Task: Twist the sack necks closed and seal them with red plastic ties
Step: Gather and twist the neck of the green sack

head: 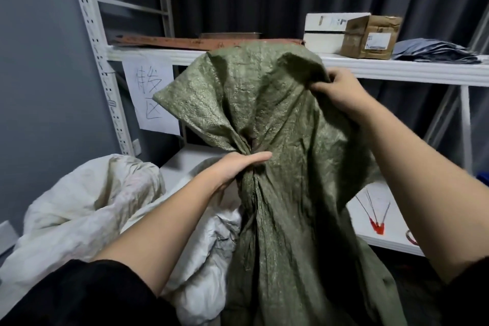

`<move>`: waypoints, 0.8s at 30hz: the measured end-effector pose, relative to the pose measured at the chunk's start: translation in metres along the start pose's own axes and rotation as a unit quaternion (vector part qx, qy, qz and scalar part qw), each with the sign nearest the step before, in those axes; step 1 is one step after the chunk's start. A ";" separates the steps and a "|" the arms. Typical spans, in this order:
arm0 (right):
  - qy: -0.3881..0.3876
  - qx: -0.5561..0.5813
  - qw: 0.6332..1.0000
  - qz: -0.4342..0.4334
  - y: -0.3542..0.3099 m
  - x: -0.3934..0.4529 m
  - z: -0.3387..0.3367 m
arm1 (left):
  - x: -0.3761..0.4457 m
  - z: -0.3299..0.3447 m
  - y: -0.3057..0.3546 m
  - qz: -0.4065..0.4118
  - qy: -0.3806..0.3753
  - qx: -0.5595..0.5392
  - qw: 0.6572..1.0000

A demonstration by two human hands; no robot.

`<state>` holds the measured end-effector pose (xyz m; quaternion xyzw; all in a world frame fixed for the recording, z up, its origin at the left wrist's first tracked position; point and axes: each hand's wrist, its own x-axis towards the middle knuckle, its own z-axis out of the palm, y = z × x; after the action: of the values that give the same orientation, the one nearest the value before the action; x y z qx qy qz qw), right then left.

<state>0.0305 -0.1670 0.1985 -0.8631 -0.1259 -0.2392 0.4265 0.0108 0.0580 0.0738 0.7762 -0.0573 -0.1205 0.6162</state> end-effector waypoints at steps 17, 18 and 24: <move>-0.037 0.169 0.981 -0.088 -0.093 0.009 0.019 | 0.006 0.052 0.005 -0.012 0.083 -0.121 0.989; -0.055 0.136 0.986 -0.074 -0.088 0.011 0.014 | 0.008 0.048 0.002 -0.012 0.093 -0.129 0.987; -0.210 0.057 0.975 0.054 -0.034 -0.005 -0.012 | 0.006 0.028 -0.010 -0.035 0.054 -0.236 0.970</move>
<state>0.0086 -0.1567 0.2252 -0.8739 -0.1790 -0.0218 0.4514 0.0087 0.0321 0.0576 0.6157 0.0330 -0.1103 0.7795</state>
